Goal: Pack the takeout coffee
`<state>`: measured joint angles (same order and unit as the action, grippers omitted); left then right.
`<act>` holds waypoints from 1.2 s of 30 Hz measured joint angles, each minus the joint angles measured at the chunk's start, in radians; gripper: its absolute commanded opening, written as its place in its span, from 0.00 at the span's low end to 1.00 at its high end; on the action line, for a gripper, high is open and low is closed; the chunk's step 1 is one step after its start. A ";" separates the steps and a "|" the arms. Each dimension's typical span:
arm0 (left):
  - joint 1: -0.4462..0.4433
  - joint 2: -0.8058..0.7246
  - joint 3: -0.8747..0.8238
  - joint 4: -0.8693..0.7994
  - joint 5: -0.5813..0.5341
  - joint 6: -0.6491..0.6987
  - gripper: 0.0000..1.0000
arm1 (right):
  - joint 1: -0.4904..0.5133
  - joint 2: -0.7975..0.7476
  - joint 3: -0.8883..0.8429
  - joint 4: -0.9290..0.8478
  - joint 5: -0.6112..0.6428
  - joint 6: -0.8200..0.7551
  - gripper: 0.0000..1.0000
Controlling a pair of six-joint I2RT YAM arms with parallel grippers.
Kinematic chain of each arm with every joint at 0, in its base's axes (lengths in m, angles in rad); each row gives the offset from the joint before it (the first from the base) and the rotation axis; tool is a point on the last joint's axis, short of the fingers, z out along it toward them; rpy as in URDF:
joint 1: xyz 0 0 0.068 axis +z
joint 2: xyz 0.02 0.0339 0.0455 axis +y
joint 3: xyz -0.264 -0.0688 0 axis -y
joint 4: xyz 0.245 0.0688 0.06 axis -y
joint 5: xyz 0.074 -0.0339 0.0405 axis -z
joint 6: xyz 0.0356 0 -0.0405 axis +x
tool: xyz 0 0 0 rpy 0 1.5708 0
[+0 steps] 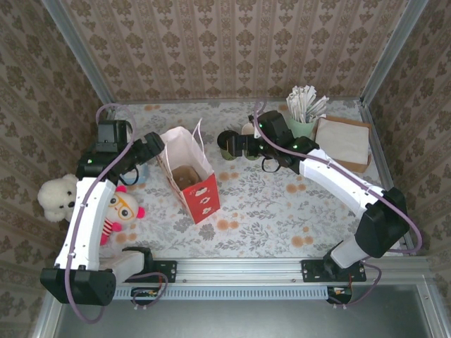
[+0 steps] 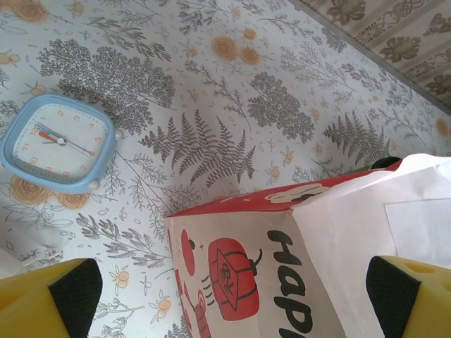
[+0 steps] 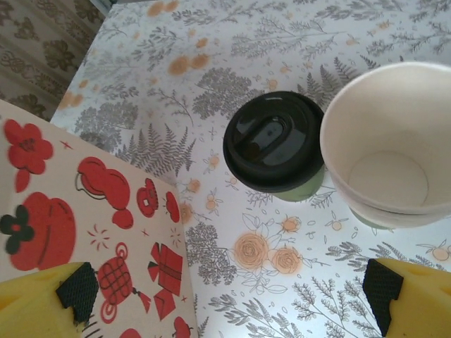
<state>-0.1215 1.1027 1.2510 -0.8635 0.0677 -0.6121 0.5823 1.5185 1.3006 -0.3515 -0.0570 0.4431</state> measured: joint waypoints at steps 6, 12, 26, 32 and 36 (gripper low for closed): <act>0.000 -0.010 -0.013 0.033 -0.032 -0.012 1.00 | 0.000 0.019 -0.035 0.079 -0.016 0.015 1.00; 0.001 -0.050 -0.034 0.051 -0.052 -0.017 1.00 | 0.006 0.072 -0.056 0.143 -0.056 0.045 1.00; 0.005 -0.060 -0.052 0.075 -0.040 -0.041 1.00 | 0.059 0.171 -0.098 0.250 -0.005 0.221 1.00; 0.005 -0.057 -0.052 0.080 -0.023 -0.040 1.00 | 0.048 0.242 -0.098 0.320 0.017 0.274 1.00; 0.005 -0.058 -0.052 0.079 -0.020 -0.038 1.00 | 0.025 0.270 -0.094 0.354 0.027 0.280 1.00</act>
<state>-0.1162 1.0451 1.1988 -0.7841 0.0479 -0.6502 0.6071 1.7889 1.2068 0.0025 -0.0299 0.7235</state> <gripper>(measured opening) 0.997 0.999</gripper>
